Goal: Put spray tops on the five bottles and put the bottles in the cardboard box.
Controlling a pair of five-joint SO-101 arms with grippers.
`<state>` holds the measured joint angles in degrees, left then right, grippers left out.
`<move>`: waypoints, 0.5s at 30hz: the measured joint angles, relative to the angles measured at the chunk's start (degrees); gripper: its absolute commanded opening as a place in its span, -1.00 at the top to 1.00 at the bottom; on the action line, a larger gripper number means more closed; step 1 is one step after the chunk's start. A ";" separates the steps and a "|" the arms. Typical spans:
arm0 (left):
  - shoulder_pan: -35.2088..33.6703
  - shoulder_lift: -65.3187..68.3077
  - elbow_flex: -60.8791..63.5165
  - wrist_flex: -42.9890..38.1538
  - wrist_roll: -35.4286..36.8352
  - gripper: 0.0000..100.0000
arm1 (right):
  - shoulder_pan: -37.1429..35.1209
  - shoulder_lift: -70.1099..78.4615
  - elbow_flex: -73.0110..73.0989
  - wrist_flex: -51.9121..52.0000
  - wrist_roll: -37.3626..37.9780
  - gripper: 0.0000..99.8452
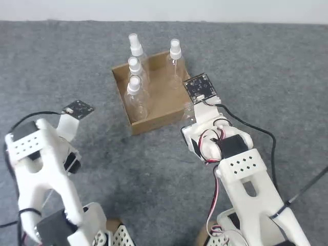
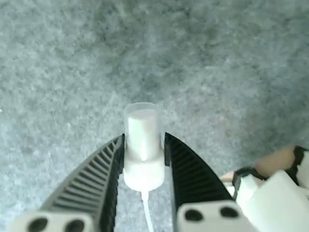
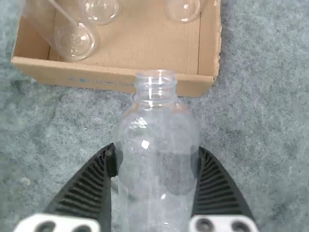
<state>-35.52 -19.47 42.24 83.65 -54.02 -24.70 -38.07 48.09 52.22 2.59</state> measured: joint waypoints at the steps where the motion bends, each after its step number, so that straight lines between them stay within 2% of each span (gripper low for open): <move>1: -0.18 0.00 -0.62 0.88 0.00 0.97 | 0.00 0.00 0.00 0.00 -0.53 0.86; 15: -0.35 0.09 -9.67 10.46 0.18 0.97 | 0.00 0.00 0.00 -1.14 -1.76 0.86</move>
<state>-35.87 -19.38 32.57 94.11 -53.85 -24.70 -38.07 48.09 51.08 0.84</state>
